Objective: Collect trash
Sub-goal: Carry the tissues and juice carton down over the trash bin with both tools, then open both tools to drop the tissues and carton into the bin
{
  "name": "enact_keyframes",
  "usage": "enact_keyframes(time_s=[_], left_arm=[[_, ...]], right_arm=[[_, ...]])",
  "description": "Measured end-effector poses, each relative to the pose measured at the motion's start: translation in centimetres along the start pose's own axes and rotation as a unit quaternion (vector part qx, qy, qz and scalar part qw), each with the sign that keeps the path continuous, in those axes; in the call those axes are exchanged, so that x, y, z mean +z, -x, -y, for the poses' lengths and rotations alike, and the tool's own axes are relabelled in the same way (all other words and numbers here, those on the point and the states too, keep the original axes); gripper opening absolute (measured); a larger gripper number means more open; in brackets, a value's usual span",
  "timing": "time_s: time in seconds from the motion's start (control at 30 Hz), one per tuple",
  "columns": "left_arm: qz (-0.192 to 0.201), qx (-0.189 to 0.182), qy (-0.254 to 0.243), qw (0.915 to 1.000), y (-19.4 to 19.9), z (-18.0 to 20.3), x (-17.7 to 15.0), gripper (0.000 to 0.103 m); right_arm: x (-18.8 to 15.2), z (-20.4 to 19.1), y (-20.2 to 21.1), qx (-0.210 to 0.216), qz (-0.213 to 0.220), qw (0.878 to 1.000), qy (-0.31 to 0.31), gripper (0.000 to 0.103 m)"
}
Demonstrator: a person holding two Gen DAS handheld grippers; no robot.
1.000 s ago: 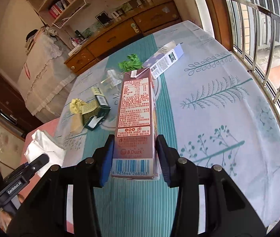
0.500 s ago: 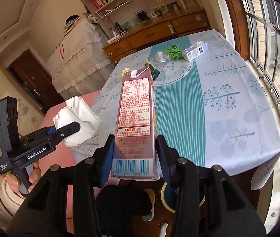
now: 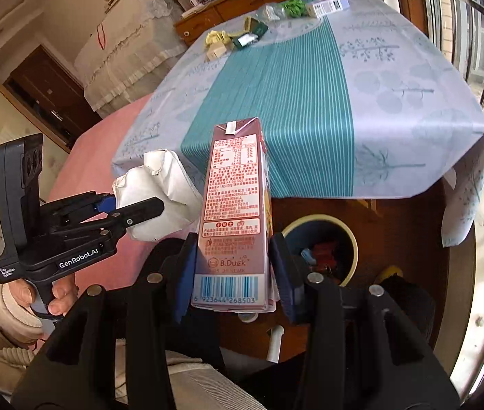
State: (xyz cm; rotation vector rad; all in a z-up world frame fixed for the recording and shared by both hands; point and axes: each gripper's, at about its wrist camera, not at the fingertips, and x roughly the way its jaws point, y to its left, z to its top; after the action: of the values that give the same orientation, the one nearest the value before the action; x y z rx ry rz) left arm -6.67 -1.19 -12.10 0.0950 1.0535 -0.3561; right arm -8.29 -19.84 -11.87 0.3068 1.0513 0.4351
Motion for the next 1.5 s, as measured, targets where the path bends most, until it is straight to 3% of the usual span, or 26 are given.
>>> enact_keyframes(time_s=[0.4, 0.63, 0.83, 1.07, 1.5], left_arm=[[-0.088, -0.005, 0.003, 0.9961, -12.1, 1.1, -4.1, 0.032], [-0.12, 0.004, 0.006, 0.9928, -19.4, 0.7, -4.6, 0.032], [-0.149, 0.019, 0.019, 0.9885, -27.0, -0.2, -5.5, 0.032], [-0.173, 0.02, 0.039, 0.9839, -33.2, -0.8, -7.4, 0.032], [-0.202, 0.033, 0.056, 0.9772, -37.3, -2.7, -7.2, 0.039]], right_arm=[[-3.6, 7.1, -11.2, -0.036, -0.117, 0.989, -0.082, 0.039], [-3.9, 11.2, -18.2, -0.067, -0.15, 0.98, -0.111, 0.039], [-3.9, 13.5, -23.7, -0.101, -0.156, 0.977, -0.104, 0.039], [-4.8, 15.6, -29.0, -0.119, -0.165, 0.973, -0.11, 0.039], [-4.9, 19.1, -32.1, -0.124, -0.159, 0.968, -0.149, 0.042]])
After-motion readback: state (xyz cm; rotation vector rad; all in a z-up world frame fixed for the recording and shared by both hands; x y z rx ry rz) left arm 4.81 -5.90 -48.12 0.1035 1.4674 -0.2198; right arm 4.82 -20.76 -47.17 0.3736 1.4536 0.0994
